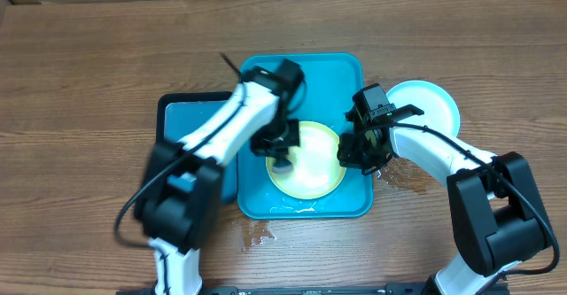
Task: Clean dirty plates on tray and stack at the side
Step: 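Return the sponge to the basin with the left gripper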
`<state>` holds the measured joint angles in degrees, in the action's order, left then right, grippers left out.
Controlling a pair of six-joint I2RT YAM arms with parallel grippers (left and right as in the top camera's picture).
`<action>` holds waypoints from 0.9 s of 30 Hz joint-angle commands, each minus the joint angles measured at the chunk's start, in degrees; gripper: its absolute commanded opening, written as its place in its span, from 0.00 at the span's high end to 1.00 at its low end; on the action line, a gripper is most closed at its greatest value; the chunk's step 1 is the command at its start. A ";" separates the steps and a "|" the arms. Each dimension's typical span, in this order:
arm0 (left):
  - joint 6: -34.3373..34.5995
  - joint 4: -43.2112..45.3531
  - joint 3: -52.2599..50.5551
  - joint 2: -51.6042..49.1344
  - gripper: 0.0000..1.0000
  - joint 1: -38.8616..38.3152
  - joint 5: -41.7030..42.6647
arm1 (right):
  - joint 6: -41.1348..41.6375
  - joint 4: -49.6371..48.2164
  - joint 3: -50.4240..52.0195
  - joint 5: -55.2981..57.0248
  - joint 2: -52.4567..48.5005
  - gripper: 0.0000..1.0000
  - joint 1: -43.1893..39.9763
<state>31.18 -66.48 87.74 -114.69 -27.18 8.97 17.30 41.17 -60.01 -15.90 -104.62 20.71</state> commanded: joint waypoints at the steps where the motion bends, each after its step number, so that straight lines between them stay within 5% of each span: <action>1: 0.52 -2.71 -0.07 12.52 0.96 3.61 -8.55 | -0.85 1.01 1.46 4.70 -1.62 0.96 0.17; 8: 0.37 -8.70 -1.57 18.43 0.96 9.97 -23.71 | -0.85 0.92 1.46 4.70 -1.62 0.96 0.17; 15: -1.49 0.98 -15.80 17.05 0.96 16.87 -21.81 | -0.85 0.79 1.46 4.68 -1.62 0.96 0.17; 19: -4.39 6.62 -21.05 16.90 0.94 19.76 -12.72 | -0.85 1.03 1.42 4.42 -1.60 0.96 0.17; 27: -5.77 4.26 -15.69 21.75 0.51 21.42 -7.72 | -1.07 10.86 -5.18 2.43 0.63 0.96 0.20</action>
<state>27.00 -61.28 67.75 -97.56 -6.39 -2.28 17.19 49.41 -61.71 -16.03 -104.64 20.73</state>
